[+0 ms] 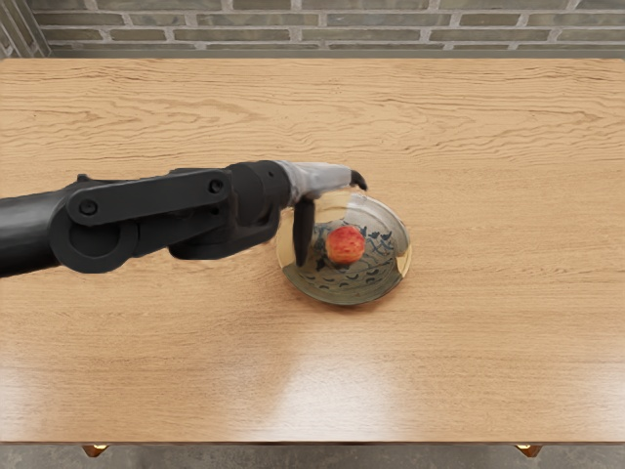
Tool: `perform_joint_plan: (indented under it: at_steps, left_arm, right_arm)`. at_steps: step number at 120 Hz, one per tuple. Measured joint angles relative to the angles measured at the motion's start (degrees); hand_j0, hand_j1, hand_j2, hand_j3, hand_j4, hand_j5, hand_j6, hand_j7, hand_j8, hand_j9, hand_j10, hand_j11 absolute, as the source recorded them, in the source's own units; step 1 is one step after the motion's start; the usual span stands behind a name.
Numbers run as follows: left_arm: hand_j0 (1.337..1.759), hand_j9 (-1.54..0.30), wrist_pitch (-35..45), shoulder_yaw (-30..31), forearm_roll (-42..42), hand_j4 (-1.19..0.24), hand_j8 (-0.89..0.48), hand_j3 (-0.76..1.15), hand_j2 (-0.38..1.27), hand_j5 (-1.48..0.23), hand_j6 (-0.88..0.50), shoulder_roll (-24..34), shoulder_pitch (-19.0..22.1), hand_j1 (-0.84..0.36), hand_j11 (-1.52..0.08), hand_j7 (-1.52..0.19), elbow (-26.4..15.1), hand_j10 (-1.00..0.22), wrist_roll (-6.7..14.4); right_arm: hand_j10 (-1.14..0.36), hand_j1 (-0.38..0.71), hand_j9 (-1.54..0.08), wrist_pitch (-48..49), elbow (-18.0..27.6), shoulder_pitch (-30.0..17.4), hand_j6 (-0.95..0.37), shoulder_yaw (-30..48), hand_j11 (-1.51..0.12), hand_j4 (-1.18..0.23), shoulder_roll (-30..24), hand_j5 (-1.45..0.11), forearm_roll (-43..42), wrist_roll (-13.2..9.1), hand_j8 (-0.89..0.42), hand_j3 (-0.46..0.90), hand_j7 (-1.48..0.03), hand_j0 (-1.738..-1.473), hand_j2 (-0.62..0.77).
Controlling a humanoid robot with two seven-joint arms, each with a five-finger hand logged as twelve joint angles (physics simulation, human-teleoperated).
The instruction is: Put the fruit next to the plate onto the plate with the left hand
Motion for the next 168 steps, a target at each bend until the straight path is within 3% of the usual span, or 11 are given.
perform_joint_plan:
  at_steps: [19,32,48,55,74,96,107,120,168]
  left_arm:
    - [1.658,-0.11,-1.4,-6.5,-14.0,-0.07,-0.05,0.00,0.04,-0.11,-0.04,6.0,-0.1,0.28,-0.11,-0.11,0.0,-0.08,0.0]
    - [1.658,-0.07,-9.5,-13.1,-25.7,-0.04,-0.03,0.00,0.02,-0.07,-0.03,13.0,1.1,0.30,-0.07,-0.07,0.0,-0.05,0.0]
    - [1.658,-0.04,-21.4,-20.5,-38.6,-0.03,-0.02,0.00,0.01,-0.04,-0.02,18.9,7.1,0.32,-0.04,-0.04,0.1,-0.03,0.0]
    - [1.658,-0.03,-24.2,-22.2,-43.0,-0.02,-0.02,0.00,0.01,-0.03,-0.02,22.2,7.7,0.33,-0.03,-0.03,0.1,-0.02,0.0]
    - [1.658,-0.01,-27.0,-26.3,-52.4,-0.01,-0.01,0.00,0.00,-0.01,-0.01,30.3,14.2,0.34,-0.01,-0.01,0.2,-0.01,0.0]
    - [1.658,-0.01,-27.7,-27.7,-61.1,0.00,0.00,0.00,0.00,-0.01,0.00,38.1,17.2,0.35,-0.01,-0.01,3.2,0.00,0.0]
    - [1.658,0.00,-27.8,-27.9,-66.4,0.00,0.00,0.00,0.00,0.00,0.00,38.7,19.7,0.35,0.00,0.00,5.6,0.00,0.0]
    - [1.658,0.00,-27.8,-28.0,-69.7,0.00,0.00,0.00,0.00,0.00,0.00,38.7,19.9,0.35,0.00,0.00,7.3,0.00,0.0]
    - [1.658,0.00,-27.9,-27.8,-71.4,0.00,0.00,0.00,0.00,0.00,0.00,38.7,20.0,0.35,0.00,0.00,8.2,0.00,0.0]
  right_arm:
    - [-0.01,-0.33,-0.02,0.0,0.0,0.0,-0.01,0.0,-0.02,-0.01,0.0,-0.02,0.0,0.0,-0.01,0.00,-0.02,-1.658,0.00]
    - [-0.01,-0.33,-0.02,0.0,0.0,0.0,-0.01,0.0,-0.02,-0.01,0.0,-0.02,0.0,0.0,-0.01,0.00,-0.02,-1.658,0.00]
    - [-0.01,-0.33,-0.02,0.0,0.1,0.0,-0.01,0.0,-0.02,-0.01,0.0,-0.02,0.0,0.0,-0.01,0.00,-0.02,-1.658,0.00]
    - [-0.01,-0.33,-0.02,0.0,0.0,0.0,-0.01,0.0,-0.02,-0.01,0.0,-0.02,0.0,0.0,-0.01,0.00,-0.02,-1.658,0.00]
    - [-0.01,-0.33,-0.02,0.0,0.0,0.0,-0.01,0.0,-0.02,-0.01,0.0,-0.02,0.0,0.0,-0.01,0.00,-0.02,-1.658,0.00]
    - [-0.01,-0.33,-0.02,0.0,0.0,0.0,-0.01,0.0,-0.02,-0.01,0.0,-0.02,0.0,0.0,-0.01,0.00,-0.02,-1.658,0.00]
    - [-0.01,-0.33,-0.02,0.0,0.0,0.0,-0.01,0.0,-0.02,-0.01,0.0,-0.02,0.0,0.0,-0.01,0.00,-0.02,-1.658,0.00]
    - [-0.01,-0.33,-0.02,0.0,0.1,0.0,-0.01,0.0,-0.02,-0.01,0.0,-0.02,0.0,0.0,-0.01,0.00,-0.02,-1.658,0.00]
    - [-0.01,-0.33,-0.02,0.0,0.1,0.0,-0.01,-0.1,-0.02,-0.01,0.0,-0.02,0.0,0.0,-0.01,0.00,-0.02,-1.658,0.00]
